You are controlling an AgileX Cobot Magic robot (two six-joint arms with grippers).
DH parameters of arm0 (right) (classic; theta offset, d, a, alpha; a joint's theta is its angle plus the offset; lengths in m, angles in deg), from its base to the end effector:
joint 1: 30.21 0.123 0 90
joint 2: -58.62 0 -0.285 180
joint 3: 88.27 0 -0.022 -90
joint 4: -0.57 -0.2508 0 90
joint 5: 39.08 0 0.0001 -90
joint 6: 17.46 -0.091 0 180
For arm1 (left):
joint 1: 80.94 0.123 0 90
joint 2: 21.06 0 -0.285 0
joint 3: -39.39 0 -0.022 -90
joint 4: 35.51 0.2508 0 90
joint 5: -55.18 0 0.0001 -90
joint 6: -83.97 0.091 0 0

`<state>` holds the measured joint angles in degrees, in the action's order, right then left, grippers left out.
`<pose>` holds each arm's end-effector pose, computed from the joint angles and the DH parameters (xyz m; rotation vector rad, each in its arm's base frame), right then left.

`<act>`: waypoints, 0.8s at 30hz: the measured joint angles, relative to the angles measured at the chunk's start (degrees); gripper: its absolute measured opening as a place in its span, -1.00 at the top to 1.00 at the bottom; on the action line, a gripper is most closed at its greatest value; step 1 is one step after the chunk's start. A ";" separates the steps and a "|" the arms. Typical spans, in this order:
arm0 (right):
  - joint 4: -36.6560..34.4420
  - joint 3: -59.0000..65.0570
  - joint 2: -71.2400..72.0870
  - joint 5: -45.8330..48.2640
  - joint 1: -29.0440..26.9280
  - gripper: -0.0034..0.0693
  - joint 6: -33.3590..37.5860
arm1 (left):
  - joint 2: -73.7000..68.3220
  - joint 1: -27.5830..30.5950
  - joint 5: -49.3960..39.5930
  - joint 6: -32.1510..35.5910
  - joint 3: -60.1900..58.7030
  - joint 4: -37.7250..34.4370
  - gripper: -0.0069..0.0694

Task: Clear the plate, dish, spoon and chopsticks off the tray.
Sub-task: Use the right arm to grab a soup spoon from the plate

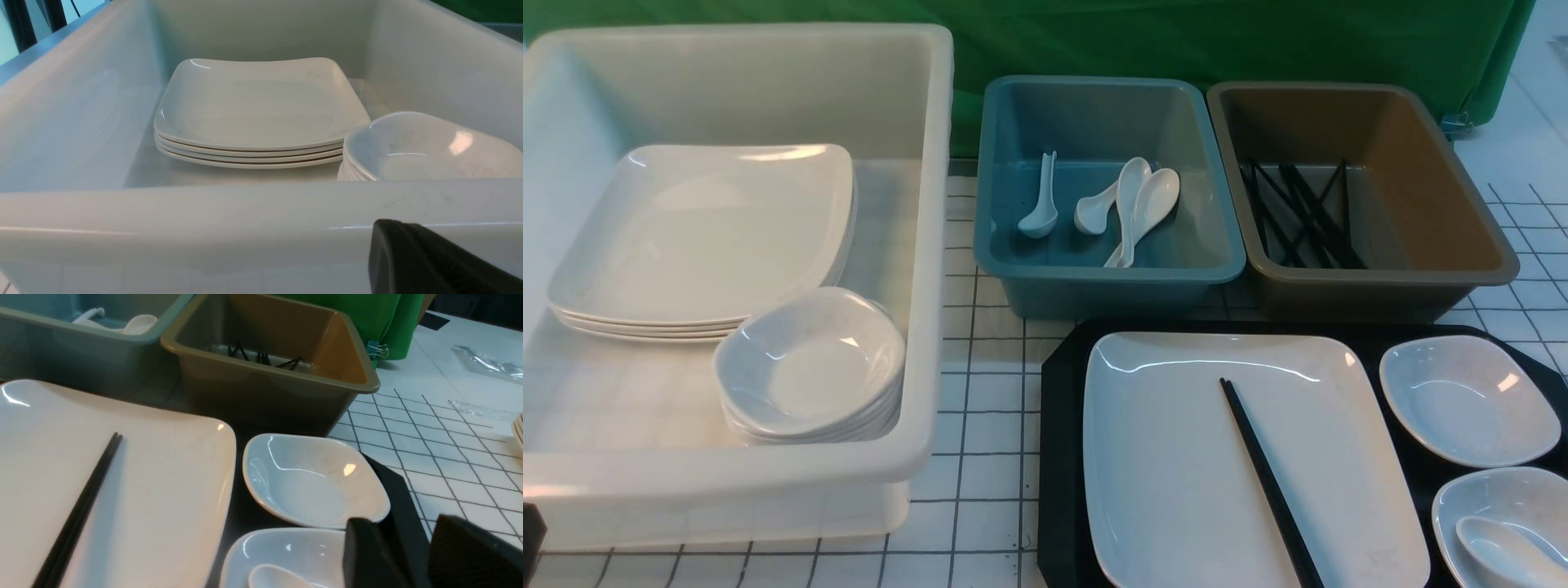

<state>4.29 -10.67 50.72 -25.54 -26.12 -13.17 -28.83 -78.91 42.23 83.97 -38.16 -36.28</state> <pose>0.0558 0.0026 0.1894 -0.1695 1.7201 -0.0623 0.0558 0.0017 0.1907 -0.0394 1.7147 0.0140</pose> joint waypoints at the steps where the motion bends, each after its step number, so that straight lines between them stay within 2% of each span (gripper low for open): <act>1: -4.64 0.05 0.00 -1.00 0.00 0.23 -4.30 | 0.00 0.00 0.00 0.00 0.00 0.00 0.81; 2: -5.75 0.05 0.00 -1.27 0.00 0.23 -5.41 | 0.00 0.00 0.00 0.00 0.00 0.00 0.81; 3: -10.48 0.05 0.00 -2.60 0.00 0.23 -10.15 | 0.00 0.00 0.00 0.00 0.00 0.00 0.81; 4: -20.37 0.05 0.00 -5.45 0.00 0.23 -20.75 | 0.00 0.00 0.00 0.00 0.00 0.00 0.81; 5: -25.82 0.05 0.00 -7.43 0.00 0.23 -28.20 | 0.00 0.00 0.00 0.00 0.00 0.00 0.81; 6: -28.52 0.05 0.00 -8.34 0.00 0.23 -33.14 | 0.00 0.00 0.00 0.00 0.00 0.00 0.81; 7: -28.94 0.05 0.00 -8.34 0.00 0.23 -33.93 | 0.00 0.00 0.00 0.00 0.00 0.00 0.81; 8: -31.17 0.05 0.00 -8.98 0.00 0.23 -38.05 | 0.00 0.00 0.00 0.00 0.00 0.00 0.81; 20: -34.37 0.05 0.00 -7.40 0.00 0.26 -38.75 | 0.00 0.00 0.00 0.00 0.00 0.00 0.81; 22: -34.55 -1.46 0.05 -6.71 0.00 0.46 -36.04 | 0.00 0.00 0.00 0.00 0.00 0.00 0.81; 24: -34.63 -6.08 0.11 -7.40 0.00 0.74 -27.68 | 0.00 0.00 0.00 0.00 0.00 0.00 0.81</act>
<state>-30.34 -16.74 50.83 -32.94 -26.12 -40.84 -28.83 -78.91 42.23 83.97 -38.16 -36.28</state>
